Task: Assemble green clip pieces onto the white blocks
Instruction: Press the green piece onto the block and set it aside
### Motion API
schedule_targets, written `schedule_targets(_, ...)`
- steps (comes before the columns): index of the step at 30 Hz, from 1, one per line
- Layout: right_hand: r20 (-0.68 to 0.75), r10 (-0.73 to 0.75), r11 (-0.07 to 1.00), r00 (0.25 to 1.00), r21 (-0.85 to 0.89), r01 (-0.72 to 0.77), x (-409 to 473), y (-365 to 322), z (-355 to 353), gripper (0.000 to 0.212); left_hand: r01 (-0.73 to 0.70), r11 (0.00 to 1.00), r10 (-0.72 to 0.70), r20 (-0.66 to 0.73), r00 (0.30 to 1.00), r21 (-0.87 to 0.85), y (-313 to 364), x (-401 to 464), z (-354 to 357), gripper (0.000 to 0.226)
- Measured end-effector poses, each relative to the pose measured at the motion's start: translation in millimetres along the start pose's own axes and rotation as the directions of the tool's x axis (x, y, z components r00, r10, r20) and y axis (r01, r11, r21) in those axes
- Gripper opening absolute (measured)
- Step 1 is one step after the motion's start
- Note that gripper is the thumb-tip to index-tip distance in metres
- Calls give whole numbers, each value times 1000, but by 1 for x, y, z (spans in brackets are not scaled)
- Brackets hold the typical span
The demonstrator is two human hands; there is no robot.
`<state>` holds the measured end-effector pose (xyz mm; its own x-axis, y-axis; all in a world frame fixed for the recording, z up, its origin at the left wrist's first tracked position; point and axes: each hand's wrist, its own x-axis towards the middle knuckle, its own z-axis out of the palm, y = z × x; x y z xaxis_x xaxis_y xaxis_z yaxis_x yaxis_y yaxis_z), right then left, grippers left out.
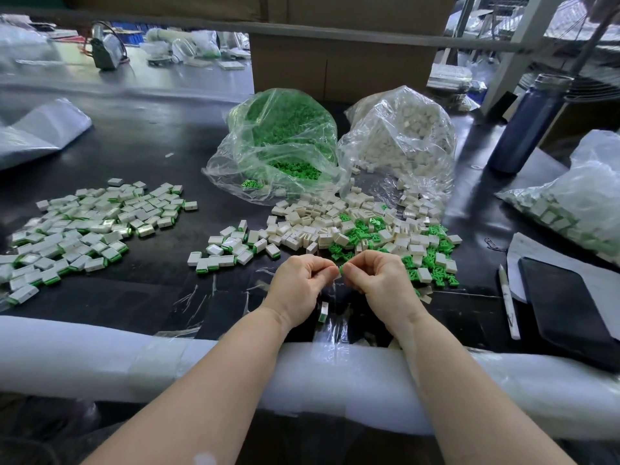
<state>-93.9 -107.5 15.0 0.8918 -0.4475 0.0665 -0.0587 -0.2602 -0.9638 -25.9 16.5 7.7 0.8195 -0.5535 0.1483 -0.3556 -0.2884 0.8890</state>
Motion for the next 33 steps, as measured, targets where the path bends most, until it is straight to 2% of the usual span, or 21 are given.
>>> schedule_targets(8,51,6,997,999,-76,-2,-1,-2,-3,18,-53,994,51,20,999,93,1,-2,0,13)
schedule_targets(14,-26,-18,999,999,43,19,0,-1,2,9,-26,1000,26,-51,998,6,1,1,2,14)
schedule_targets(19,-43,-18,993,999,117,23,1,-1,3,18,-15,1000,14,-21,1000,-24,-1,2,5,11)
schedule_targets(22,-78,-6,995,997,102,14,1,0,3,19,-54,995,55,-11,998,78,-2,1,5,22)
schedule_targets(24,-73,0,993,997,117,9,1,0,3,17,-73,991,79,-47,996,114,-3,2,5,16)
schedule_targets(26,-55,9,987,998,159,0,0,0,1,14,-74,993,81,-81,993,89,-2,3,3,9)
schedule_targets(29,-45,18,980,999,201,-8,0,-1,1,10,-36,999,39,-57,998,38,-2,3,3,14)
schedule_targets(33,-69,5,990,998,138,5,0,-2,1,10,-2,1000,2,-14,1000,-14,-1,3,2,15)
